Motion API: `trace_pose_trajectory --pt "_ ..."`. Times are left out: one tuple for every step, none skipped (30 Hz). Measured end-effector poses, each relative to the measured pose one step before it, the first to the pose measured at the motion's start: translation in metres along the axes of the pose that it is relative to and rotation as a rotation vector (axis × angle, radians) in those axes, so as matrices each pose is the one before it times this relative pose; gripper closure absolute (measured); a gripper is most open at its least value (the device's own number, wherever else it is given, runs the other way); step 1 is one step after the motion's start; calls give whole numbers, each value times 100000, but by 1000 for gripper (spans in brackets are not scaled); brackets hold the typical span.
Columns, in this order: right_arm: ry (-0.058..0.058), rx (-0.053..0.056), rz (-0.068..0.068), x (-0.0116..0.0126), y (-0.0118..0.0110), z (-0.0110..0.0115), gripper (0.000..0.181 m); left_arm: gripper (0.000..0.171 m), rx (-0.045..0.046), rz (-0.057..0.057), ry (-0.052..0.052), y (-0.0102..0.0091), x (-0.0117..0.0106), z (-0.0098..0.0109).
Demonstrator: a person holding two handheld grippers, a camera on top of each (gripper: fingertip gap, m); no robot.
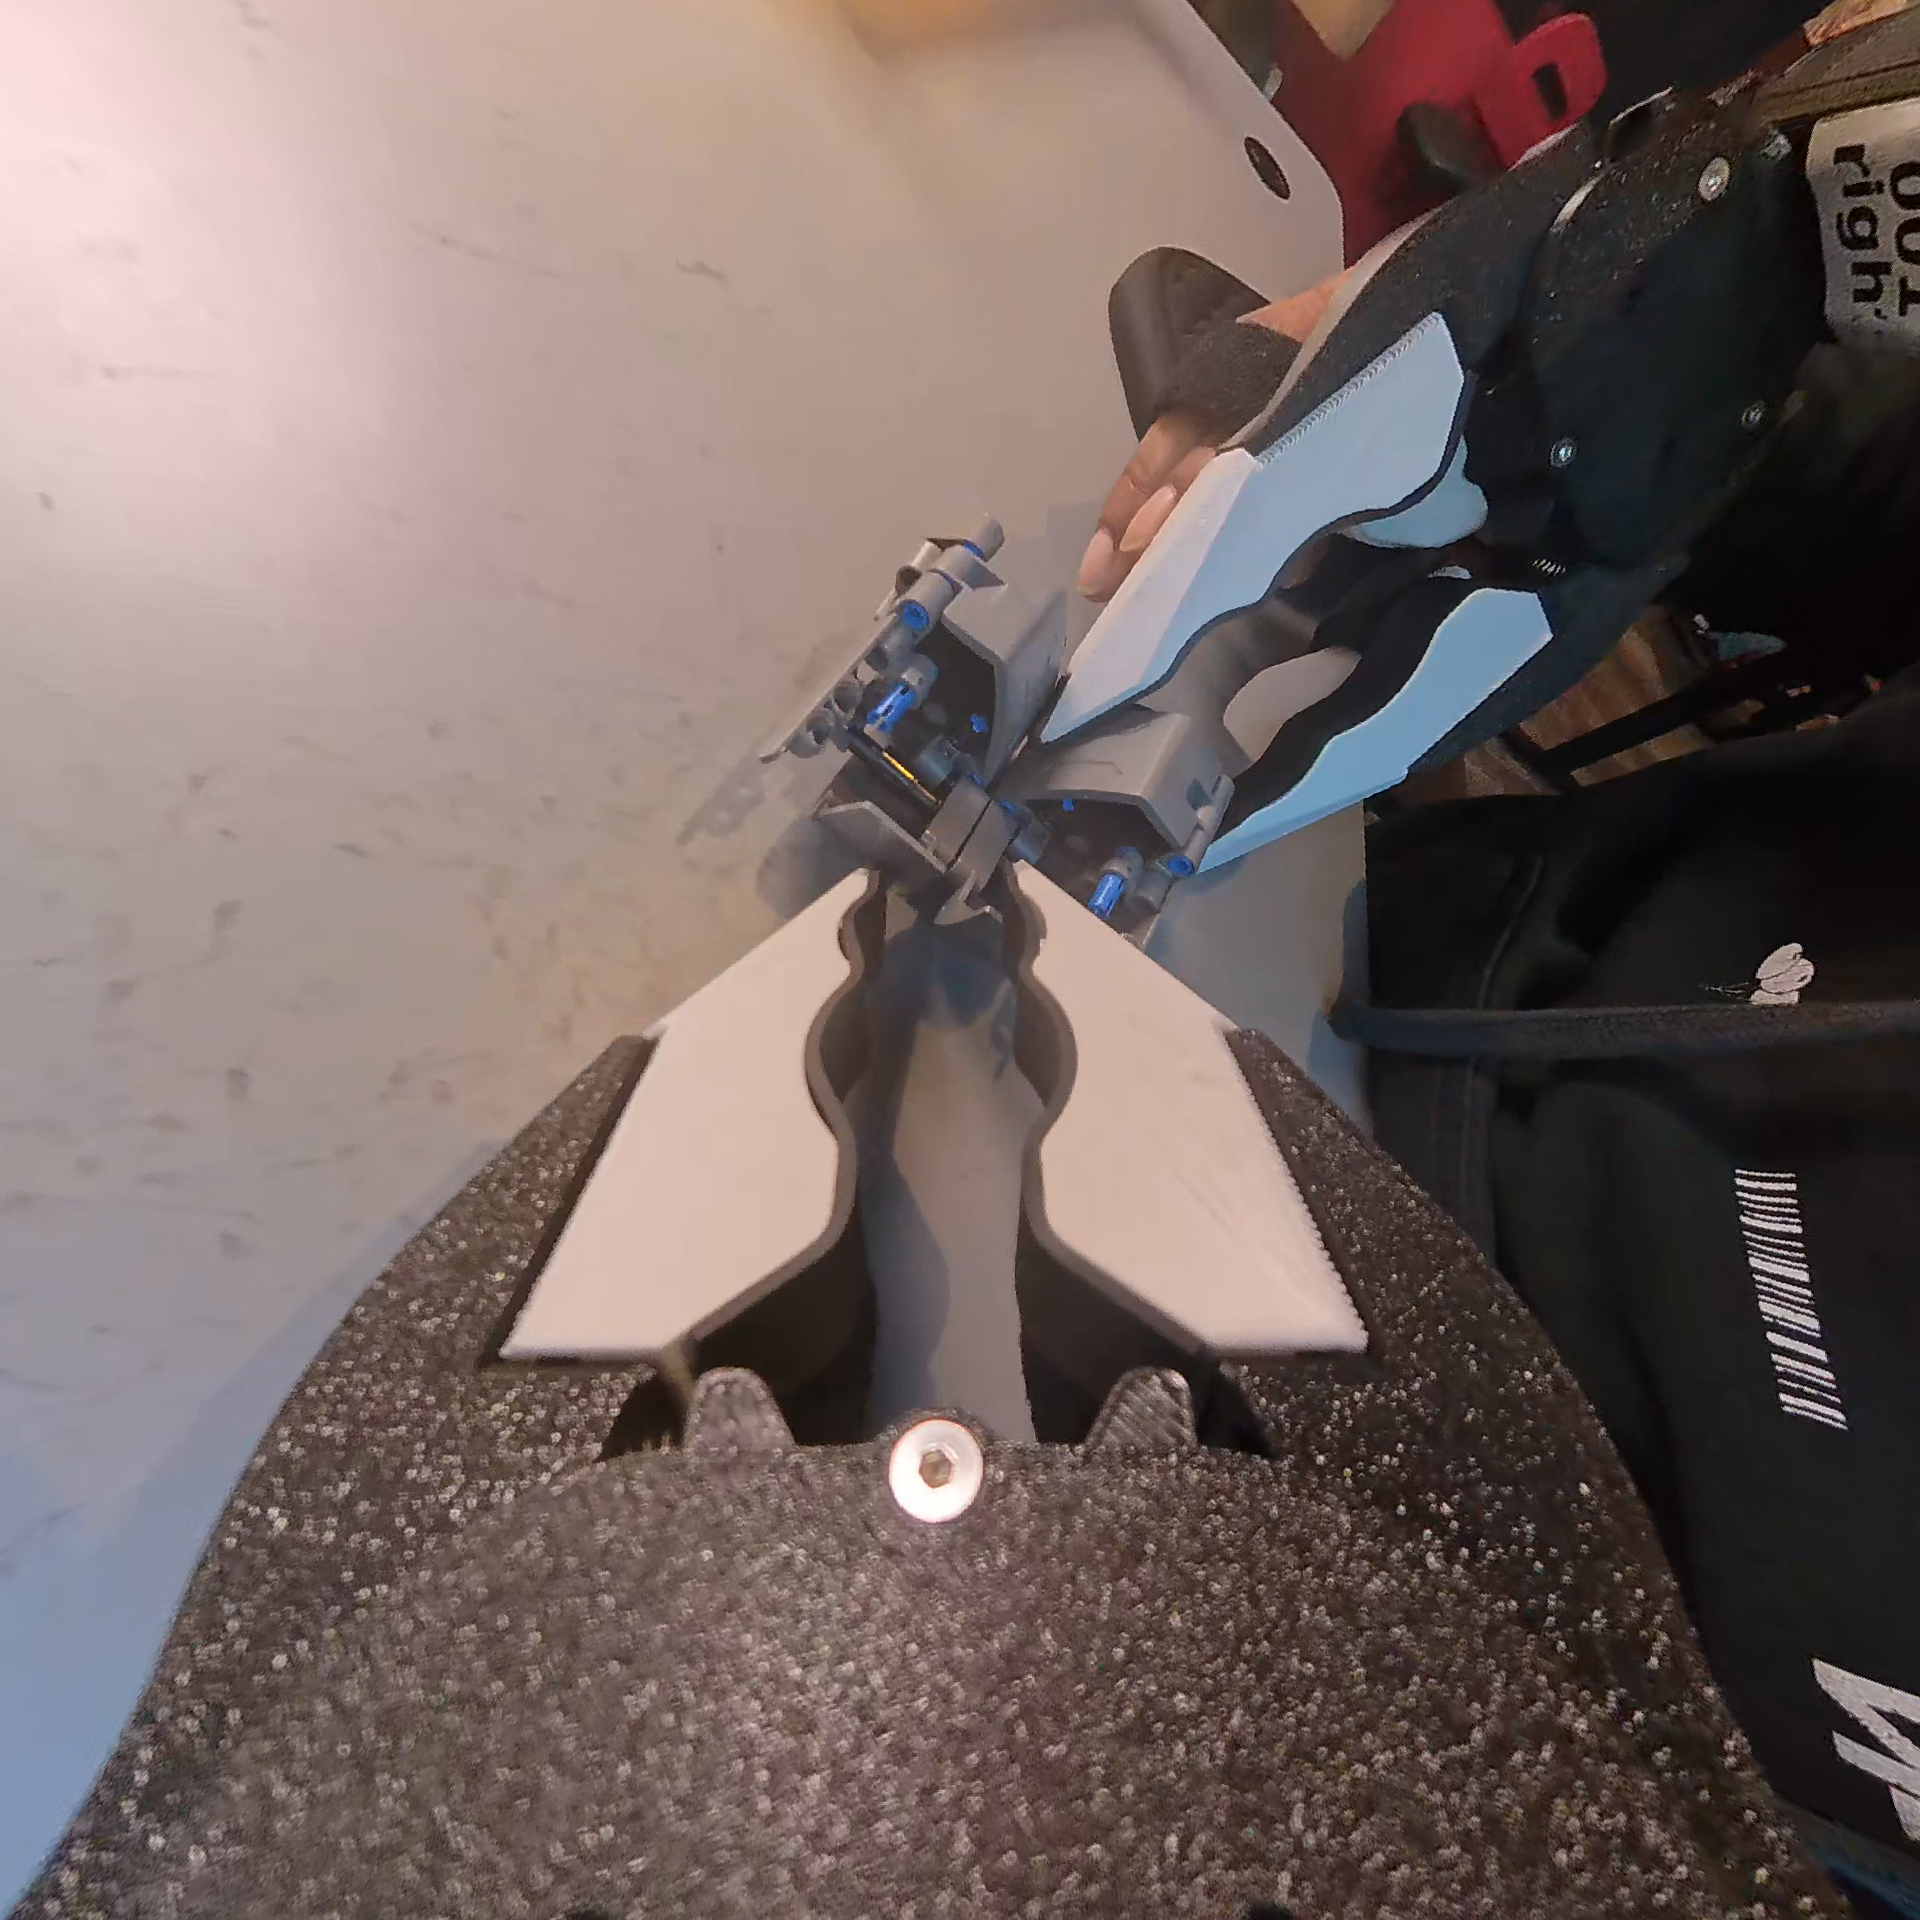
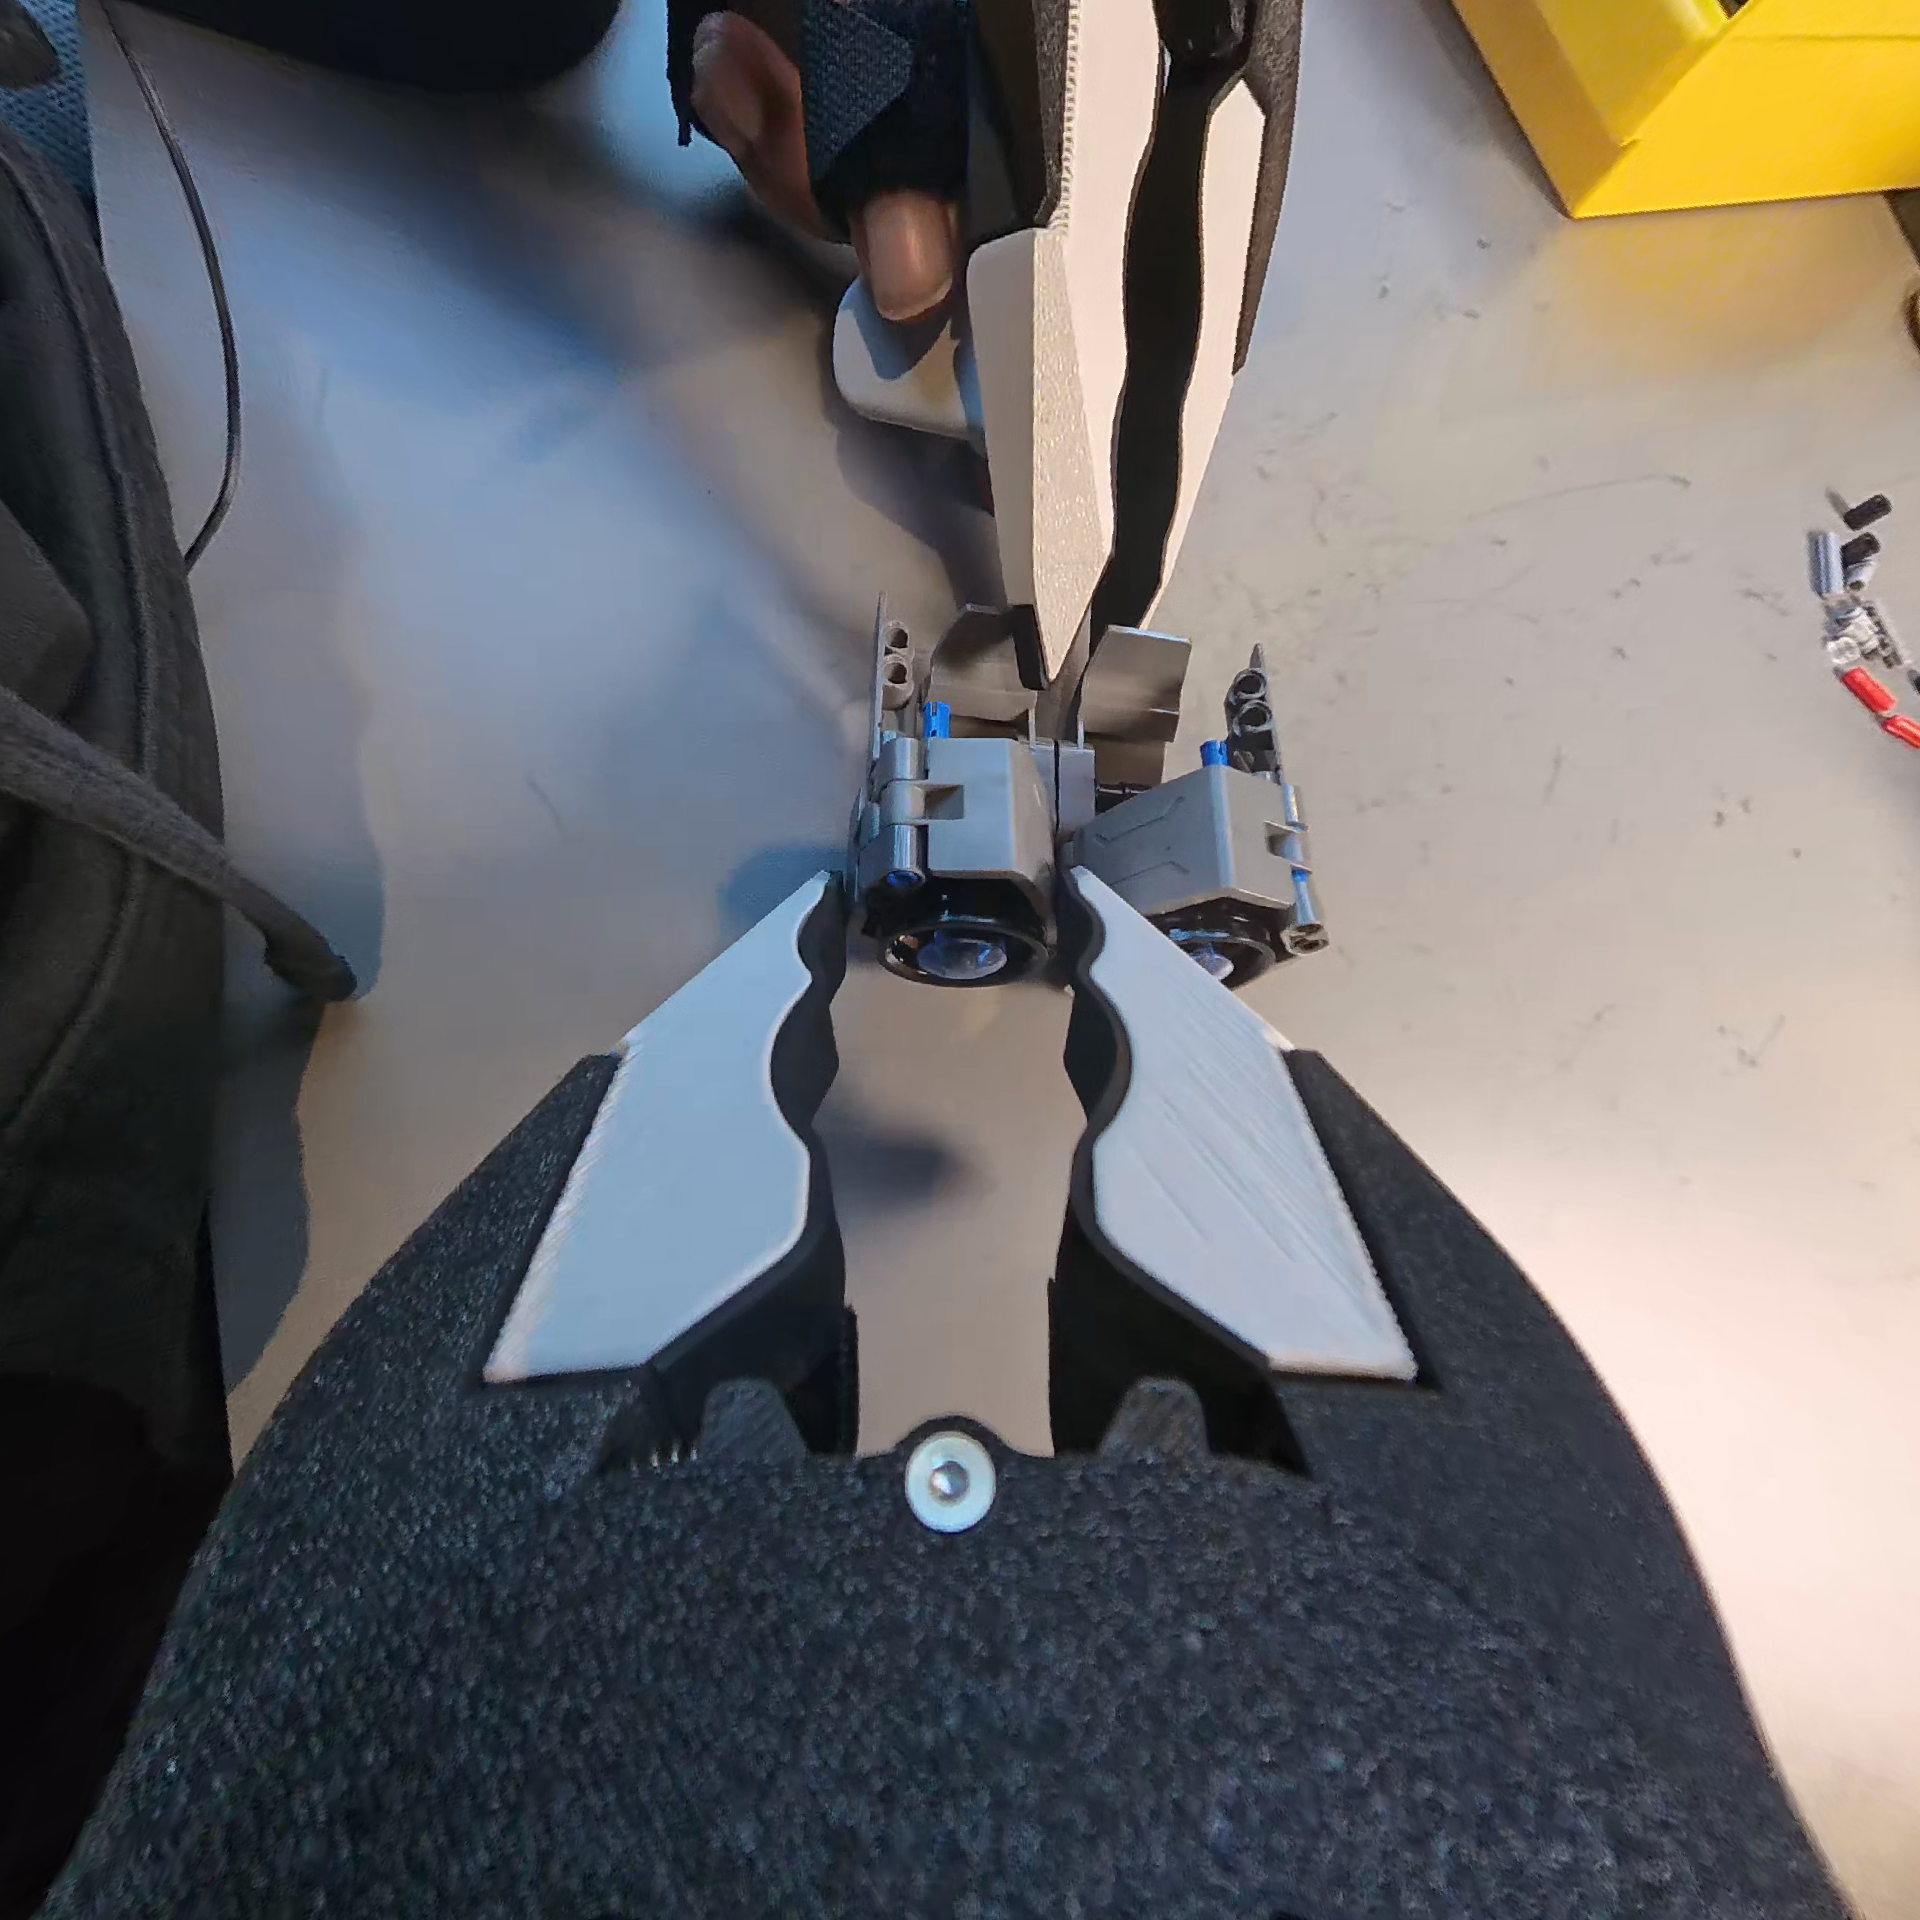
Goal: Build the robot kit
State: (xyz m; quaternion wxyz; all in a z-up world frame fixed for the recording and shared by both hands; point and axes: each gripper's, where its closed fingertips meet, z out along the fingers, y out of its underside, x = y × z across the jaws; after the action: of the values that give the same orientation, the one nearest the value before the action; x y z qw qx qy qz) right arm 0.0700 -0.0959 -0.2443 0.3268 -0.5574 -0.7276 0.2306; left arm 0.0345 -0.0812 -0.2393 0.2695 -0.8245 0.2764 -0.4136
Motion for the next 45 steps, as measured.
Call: trace_pose_trajectory --pt "-61 -289 -96 -3 4 2 142 150 156 -131 -53 11 7 -7" --pt "-160 -340 -34 -6 -6 6 142 150 47 205 -114 29 4 -8" --pt "-202 -277 46 0 -3 4 142 150 -23 222 -182 36 10 -12" --pt "-300 -72 440 -8 -1 11 142 150 -170 192 -269 54 17 -21" --pt "-567 285 1392 -1 -37 11 142 151 -152 375 -464 52 1 -35" --pt "-359 513 1523 -7 -49 10 142 151 -187 484 -606 66 -14 -18" --pt "51 515 975 -4 -52 15 142 152 -237 561 -492 63 7 -19" --pt "342 383 645 -8 -50 5 142 152 -202 430 -325 83 14 -18" --pt "61 545 682 -64 -55 -6 142 153 -15 -41 -37 57 41 -12" --pt "-289 774 1182 -49 -23 -5 142 153 176 -146 230 24 68 -26" --pt "-178 540 1319 0 2 -35 142 153 304 -273 265 6 70 -9" --pt "-96 96 1160 4 4 -21 142 153 38 -130 23 29 47 -9" --pt "175 -330 33 -20 -4 -7 142 154 -273 412 -384 49 17 6" --pt "565 -617 -850 -13 25 20 142 154 -560 556 -638 71 9 5" --pt "494 -172 171 -7 -16 16 142 155 -515 622 -773 67 -7 -8" --pt "138 219 934 0 -2 -6 142 155 -298 125 -464 46 26 -11" --pt "-3 382 1390 -4 -3 -8 143 155 123 -268 -82 -8 21 -10" --pt "89 152 473 -33 -3 -12 142 155 266 -200 267 5 46 -2" --pt "-85 -101 -592 -97 -14 -17 142 155 80 67 582 54 52 -7" --pt "-920 76 -141 -174 -95 -49 142 155 194 212 942 36 86 -21" --pt "-2003 445 792 -194 -223 -173 142 155 663 -163 1348 -31 114 -77" --pt "-2462 658 1501 -113 -312 -308 142 154 584 -323 1420 -45 130 -136" --pt "-1847 954 858 54 -383 -455 140 150 -227 341 775 47 35 -223" --pt "-2726 392 386 -69 -388 -522 132 147 -628 1246 811 90 39 -327" --pt "-3755 -568 955 -230 -341 -521 128 143 148 1671 1037 -26 96 -424" --pt "-2377 56 1155 -81 -489 -524 122 139 705 2243 1625 -93 223 -461" --pt "-1166 99 692 32 -517 -471 120 136 236 2525 924 -15 93 -438" --pt "303 -879 208 245 -401 -337 114 128 -246 3132 -851 60 -188 -388" --pt "763 -1095 -314 316 -408 -178 105 120 -13 3819 -1242 49 -212 -323" --pt "1237 -2026 -445 427 -314 25 95 112 514 3928 -247 -36 -7 -196" --pt "966 -3610 -1192 404 -111 289 84 104 643 3590 152 -70 114 15" --pt "1103 -4199 -2411 415 10 498 75 99 -9 3136 -313 4 75 240" --pt "264 -4482 -2667 294 79 666 69 92 -1537 2718 -1631 176 -73 488" --pt "-1470 -4368 -2266 7 66 757 64 84 -2945 3306 -1912 330 -50 645" --pt "-2804 -3970 -1839 -233 11 748 62 77 -3699 3406 -2161 351 -46 673" --pt "-3127 -4851 -1810 -233 227 722 60 69 -3174 2748 -2178 192 -52 632" --pt "-1632 -5100 -2076 63 406 667 59 67 -1671 2202 -684 -58 145 551" --pt "-526 -3977 -1683 273 383 604 60 65 -1168 1653 -224 -114 200 494" --pt "-1911 -3777 -854 20 451 535 61 64 -1431 1829 -1362 -36 39 435" --pt "-2274 -2553 -368 -103 334 428 65 67 -2038 1974 -1916 110 -69 410" --pt "-1861 -1517 -416 -115 254 327 70 71 -1893 1772 -1739 118 -97 362" --pt "-855 -1253 -284 1 295 259 74 76 -449 1497 -2192 -86 -208 196" --pt "-698 -860 -134 -27 270 180 79 81 -194 526 -579 -70 -77 125" --pt "-439 1023 945 9 34 117 80 83 -32 -165 -172 -48 -56 51" --pt "-546 1844 1340 18 -33 -1 80 83 55 -350 -160 -14 -38 8"
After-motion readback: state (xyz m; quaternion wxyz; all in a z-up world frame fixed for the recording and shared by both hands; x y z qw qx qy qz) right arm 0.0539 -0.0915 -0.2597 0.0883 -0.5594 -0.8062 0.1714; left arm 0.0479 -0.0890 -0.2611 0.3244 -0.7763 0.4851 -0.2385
